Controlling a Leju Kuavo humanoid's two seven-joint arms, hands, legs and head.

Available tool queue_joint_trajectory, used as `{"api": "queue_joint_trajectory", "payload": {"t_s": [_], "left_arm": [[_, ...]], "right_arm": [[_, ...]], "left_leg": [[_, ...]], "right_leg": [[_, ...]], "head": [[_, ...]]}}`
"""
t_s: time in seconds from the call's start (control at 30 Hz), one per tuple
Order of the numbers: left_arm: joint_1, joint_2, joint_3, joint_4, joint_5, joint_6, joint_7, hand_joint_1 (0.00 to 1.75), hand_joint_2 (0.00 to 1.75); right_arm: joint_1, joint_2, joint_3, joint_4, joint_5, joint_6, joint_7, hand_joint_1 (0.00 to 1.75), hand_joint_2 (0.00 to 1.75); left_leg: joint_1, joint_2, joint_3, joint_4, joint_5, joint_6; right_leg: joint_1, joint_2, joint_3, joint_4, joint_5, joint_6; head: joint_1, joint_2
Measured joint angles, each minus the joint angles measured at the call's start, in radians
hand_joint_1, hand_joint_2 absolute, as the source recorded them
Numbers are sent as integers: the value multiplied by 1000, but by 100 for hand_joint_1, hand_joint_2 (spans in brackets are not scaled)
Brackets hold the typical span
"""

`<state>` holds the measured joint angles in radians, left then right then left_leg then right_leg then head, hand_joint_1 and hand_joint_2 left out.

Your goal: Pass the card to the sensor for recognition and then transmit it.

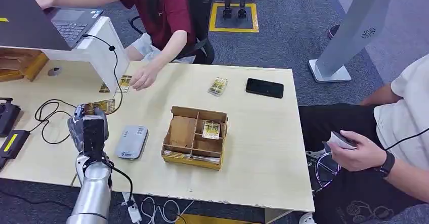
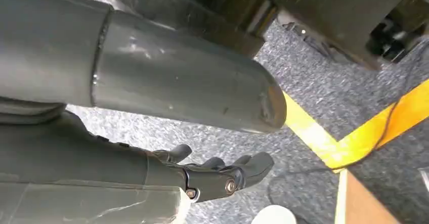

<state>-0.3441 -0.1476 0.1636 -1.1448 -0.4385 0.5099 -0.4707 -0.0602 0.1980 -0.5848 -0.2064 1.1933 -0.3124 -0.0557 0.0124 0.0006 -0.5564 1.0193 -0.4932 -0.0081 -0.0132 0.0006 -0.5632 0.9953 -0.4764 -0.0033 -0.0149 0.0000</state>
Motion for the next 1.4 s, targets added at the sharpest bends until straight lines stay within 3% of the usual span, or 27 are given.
{"api": "queue_joint_trajectory", "payload": {"t_s": [0.23,1.17,1.2,1.4], "left_arm": [[-52,-12,-17,45,-86,42,21,175,175],[-56,-23,-19,85,-85,41,22,175,175],[-55,-23,-19,85,-85,41,22,0,175],[-53,-23,-21,86,-70,35,4,0,175]], "right_arm": [[-4,0,29,0,0,2,2,0,0],[-4,0,42,0,0,2,10,0,0],[-3,0,42,0,0,2,10,0,0],[-3,0,42,0,0,2,10,0,0]], "left_leg": [[0,0,0,0,0,0],[0,0,0,0,0,0],[0,0,0,0,0,0],[0,0,0,0,0,0]], "right_leg": [[0,1,0,0,0,0],[0,1,0,0,0,0],[0,1,0,0,0,0],[0,1,0,0,0,0]], "head": [[0,0],[0,0],[0,0],[0,0]]}}
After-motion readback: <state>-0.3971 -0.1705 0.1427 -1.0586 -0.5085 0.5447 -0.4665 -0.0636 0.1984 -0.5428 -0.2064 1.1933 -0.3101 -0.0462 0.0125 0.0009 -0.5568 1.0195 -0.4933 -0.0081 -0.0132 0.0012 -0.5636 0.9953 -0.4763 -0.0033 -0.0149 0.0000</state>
